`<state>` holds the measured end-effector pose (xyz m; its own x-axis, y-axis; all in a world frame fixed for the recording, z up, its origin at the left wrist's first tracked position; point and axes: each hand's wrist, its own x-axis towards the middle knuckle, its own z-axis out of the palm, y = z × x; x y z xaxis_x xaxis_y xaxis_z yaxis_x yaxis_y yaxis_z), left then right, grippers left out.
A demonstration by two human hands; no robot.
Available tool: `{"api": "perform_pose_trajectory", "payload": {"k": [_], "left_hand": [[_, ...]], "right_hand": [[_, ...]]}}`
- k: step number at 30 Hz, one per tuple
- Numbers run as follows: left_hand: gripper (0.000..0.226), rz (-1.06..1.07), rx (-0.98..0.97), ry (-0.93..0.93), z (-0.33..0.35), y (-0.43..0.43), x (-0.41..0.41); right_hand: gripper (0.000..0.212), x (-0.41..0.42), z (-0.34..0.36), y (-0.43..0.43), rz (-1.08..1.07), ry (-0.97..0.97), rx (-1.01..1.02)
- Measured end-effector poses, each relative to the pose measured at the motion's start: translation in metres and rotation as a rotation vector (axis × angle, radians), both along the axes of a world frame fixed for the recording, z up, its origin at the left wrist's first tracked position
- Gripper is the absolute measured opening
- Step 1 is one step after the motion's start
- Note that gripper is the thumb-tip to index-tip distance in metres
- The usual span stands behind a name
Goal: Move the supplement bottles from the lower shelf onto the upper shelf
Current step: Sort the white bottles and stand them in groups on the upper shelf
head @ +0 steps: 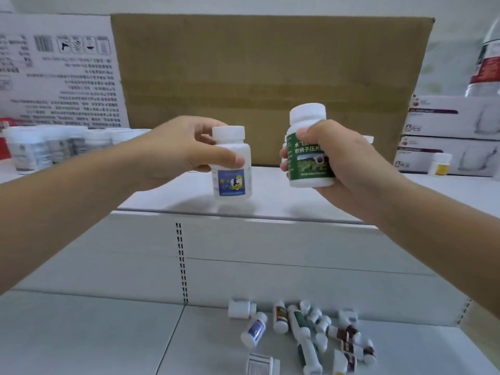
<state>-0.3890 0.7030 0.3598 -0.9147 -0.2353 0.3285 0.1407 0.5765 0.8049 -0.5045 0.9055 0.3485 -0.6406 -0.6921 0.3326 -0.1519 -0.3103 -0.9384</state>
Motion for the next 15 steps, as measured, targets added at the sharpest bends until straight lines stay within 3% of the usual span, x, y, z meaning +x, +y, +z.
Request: {"api": "perform_pose_trajectory", "payload": {"k": [2, 5, 10, 15], "left_hand": [[0.057, 0.041, -0.121, -0.033, 0.007, -0.018, -0.010], [0.049, 0.143, -0.322, -0.056, 0.015, -0.047, -0.029], [0.045, 0.110, -0.698, -0.085, 0.022, -0.080, -0.064], [0.045, 0.149, -0.873, -0.109, 0.023, -0.104, -0.089]], "right_hand": [[0.027, -0.009, 0.003, -0.016, -0.050, 0.043, 0.049], [0.032, -0.025, 0.005, -0.039, -0.098, 0.122, 0.125], [0.034, -0.058, 0.008, -0.075, -0.131, 0.112, 0.242], [0.035, -0.079, 0.005, -0.106, -0.178, 0.153, 0.306]]}}
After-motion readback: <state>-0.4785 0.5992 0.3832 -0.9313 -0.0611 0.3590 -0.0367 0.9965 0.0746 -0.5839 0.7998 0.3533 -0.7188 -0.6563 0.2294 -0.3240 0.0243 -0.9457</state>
